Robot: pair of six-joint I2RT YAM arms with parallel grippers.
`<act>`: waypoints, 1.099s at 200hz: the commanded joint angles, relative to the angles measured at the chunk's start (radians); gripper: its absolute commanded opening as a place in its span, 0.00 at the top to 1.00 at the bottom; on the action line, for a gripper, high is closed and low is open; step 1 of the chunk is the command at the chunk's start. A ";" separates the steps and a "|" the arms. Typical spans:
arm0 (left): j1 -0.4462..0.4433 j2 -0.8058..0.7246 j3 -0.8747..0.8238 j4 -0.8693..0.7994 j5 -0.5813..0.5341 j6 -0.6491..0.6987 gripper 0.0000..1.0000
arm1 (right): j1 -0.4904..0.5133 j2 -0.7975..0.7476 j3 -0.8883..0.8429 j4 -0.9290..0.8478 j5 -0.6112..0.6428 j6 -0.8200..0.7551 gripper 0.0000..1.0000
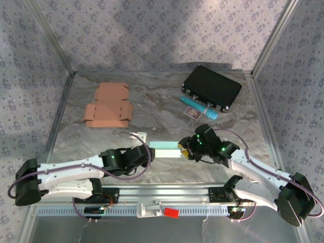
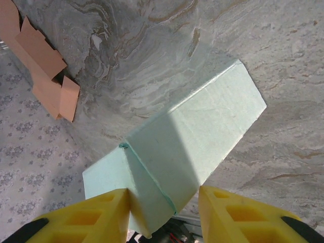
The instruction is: Fold the paper box
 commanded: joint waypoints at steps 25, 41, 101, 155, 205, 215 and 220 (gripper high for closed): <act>0.093 -0.117 0.044 -0.059 0.196 -0.128 0.47 | 0.003 0.031 -0.025 -0.123 0.003 -0.026 0.60; 0.204 -0.080 0.052 -0.055 0.358 -0.153 0.47 | 0.003 0.037 -0.024 -0.130 0.002 -0.028 0.61; 0.347 0.110 0.092 -0.017 0.606 -0.124 0.52 | 0.001 0.059 -0.011 -0.148 0.005 -0.036 0.63; 0.355 0.133 0.069 -0.026 0.594 -0.117 0.58 | -0.005 0.074 -0.006 -0.153 0.004 -0.042 0.63; 0.378 0.088 0.048 -0.005 0.579 -0.122 0.60 | -0.022 0.085 -0.003 -0.167 -0.005 -0.061 0.64; 0.381 0.067 0.071 -0.013 0.568 -0.124 0.59 | -0.024 0.086 -0.001 -0.172 -0.005 -0.065 0.64; 0.383 0.060 0.085 -0.020 0.570 -0.126 0.58 | -0.025 0.085 0.000 -0.174 -0.007 -0.066 0.65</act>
